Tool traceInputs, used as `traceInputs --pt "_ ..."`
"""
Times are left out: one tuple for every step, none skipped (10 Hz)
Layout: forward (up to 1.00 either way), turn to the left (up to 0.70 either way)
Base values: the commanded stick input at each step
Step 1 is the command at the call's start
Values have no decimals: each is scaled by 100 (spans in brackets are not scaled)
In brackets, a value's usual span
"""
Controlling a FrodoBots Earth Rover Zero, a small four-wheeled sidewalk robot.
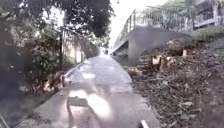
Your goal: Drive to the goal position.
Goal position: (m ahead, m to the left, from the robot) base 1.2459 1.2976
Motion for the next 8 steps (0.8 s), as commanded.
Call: traceInputs --pt "32 0" --pt "0 0" --pt "0 0" --pt "0 0" --pt "0 0" --pt "0 0" --pt "0 0" --pt "0 0"
